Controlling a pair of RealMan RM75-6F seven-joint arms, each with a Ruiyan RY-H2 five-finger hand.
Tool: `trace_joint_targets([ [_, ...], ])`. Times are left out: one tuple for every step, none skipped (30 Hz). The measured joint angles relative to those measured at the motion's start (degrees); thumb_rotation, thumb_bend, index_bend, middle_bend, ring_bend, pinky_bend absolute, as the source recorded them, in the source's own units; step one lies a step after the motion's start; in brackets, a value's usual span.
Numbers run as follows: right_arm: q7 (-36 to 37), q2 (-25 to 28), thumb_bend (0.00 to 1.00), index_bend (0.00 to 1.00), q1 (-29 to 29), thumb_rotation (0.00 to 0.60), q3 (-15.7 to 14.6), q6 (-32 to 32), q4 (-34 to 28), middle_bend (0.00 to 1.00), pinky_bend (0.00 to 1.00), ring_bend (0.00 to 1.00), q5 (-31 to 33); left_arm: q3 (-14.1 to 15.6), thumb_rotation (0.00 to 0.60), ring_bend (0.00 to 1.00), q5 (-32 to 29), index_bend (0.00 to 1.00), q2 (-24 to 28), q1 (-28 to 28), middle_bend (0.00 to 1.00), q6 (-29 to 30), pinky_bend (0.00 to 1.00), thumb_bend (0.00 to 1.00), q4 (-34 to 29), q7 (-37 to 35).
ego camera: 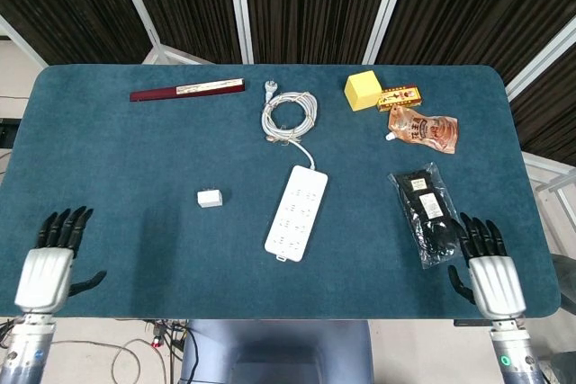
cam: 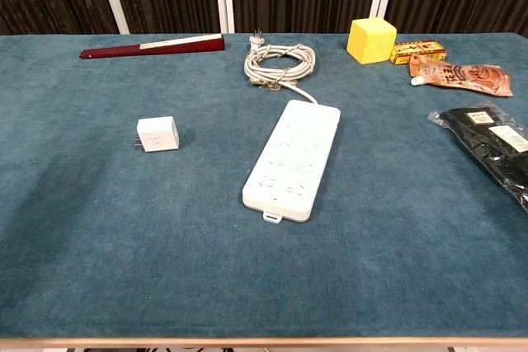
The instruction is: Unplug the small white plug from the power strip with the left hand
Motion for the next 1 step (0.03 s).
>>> trace_joint_targets([
  [0.6,0.1,0.49,0.00,-0.3,0.600,-0.1,0.2,0.6,0.00,0.00,0.00,-0.1,0.2,0.600,0.01,0.3,0.02,0.1,0.7,0.03,0.3,0.04,0.00,0.7,-0.5],
])
